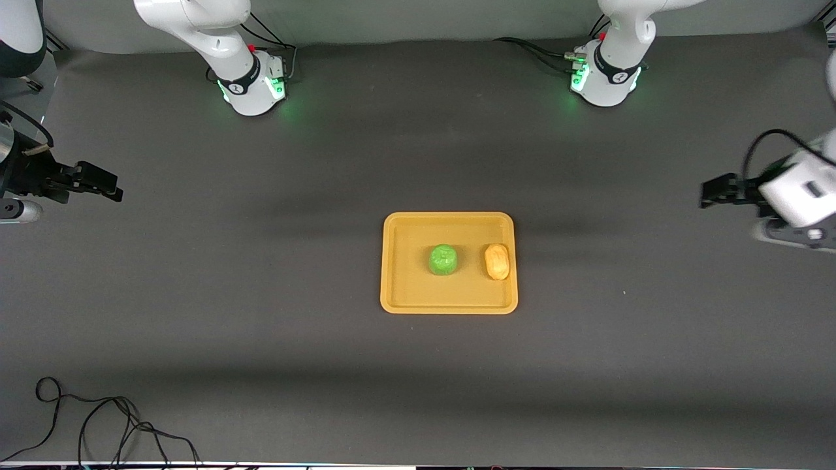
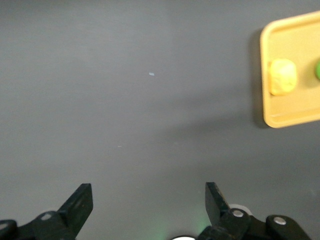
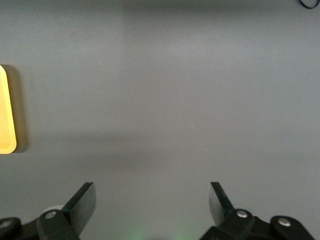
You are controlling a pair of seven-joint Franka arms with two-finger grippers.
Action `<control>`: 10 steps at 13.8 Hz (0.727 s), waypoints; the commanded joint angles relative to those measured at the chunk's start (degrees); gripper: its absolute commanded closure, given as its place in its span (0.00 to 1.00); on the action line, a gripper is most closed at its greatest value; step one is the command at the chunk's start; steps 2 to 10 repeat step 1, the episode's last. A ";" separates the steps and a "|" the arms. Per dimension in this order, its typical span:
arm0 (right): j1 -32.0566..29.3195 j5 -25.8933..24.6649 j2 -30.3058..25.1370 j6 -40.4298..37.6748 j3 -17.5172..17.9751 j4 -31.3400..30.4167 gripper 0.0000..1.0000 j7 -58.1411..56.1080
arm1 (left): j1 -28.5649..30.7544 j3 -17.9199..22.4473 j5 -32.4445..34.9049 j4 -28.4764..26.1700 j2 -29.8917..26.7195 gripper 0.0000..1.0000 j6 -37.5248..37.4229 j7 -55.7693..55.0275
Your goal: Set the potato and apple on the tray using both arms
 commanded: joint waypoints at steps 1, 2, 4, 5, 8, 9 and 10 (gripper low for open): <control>-0.22 -1.19 0.33 -1.04 0.20 1.27 0.00 -0.58 | -5.41 0.48 -6.47 -1.67 2.38 0.00 5.11 -1.64; -0.22 -1.19 0.33 -1.04 0.20 1.27 0.00 -0.58 | -5.41 0.48 -6.47 -1.67 2.38 0.00 5.11 -1.64; -0.22 -1.19 0.33 -1.04 0.20 1.27 0.00 -0.58 | -5.41 0.48 -6.47 -1.67 2.38 0.00 5.11 -1.64; -0.22 -1.19 0.33 -1.04 0.20 1.27 0.00 -0.58 | -5.41 0.48 -6.47 -1.67 2.38 0.00 5.11 -1.64; -0.22 -1.19 0.33 -1.04 0.20 1.27 0.00 -0.58 | -5.41 0.48 -6.47 -1.67 2.38 0.00 5.11 -1.64; -0.22 -1.19 0.33 -1.04 0.20 1.27 0.00 -0.58 | -5.41 0.48 -6.47 -1.67 2.38 0.00 5.11 -1.64; -0.22 -1.19 0.33 -1.04 0.20 1.27 0.00 -0.58 | -5.41 0.48 -6.47 -1.67 2.38 0.00 5.11 -1.64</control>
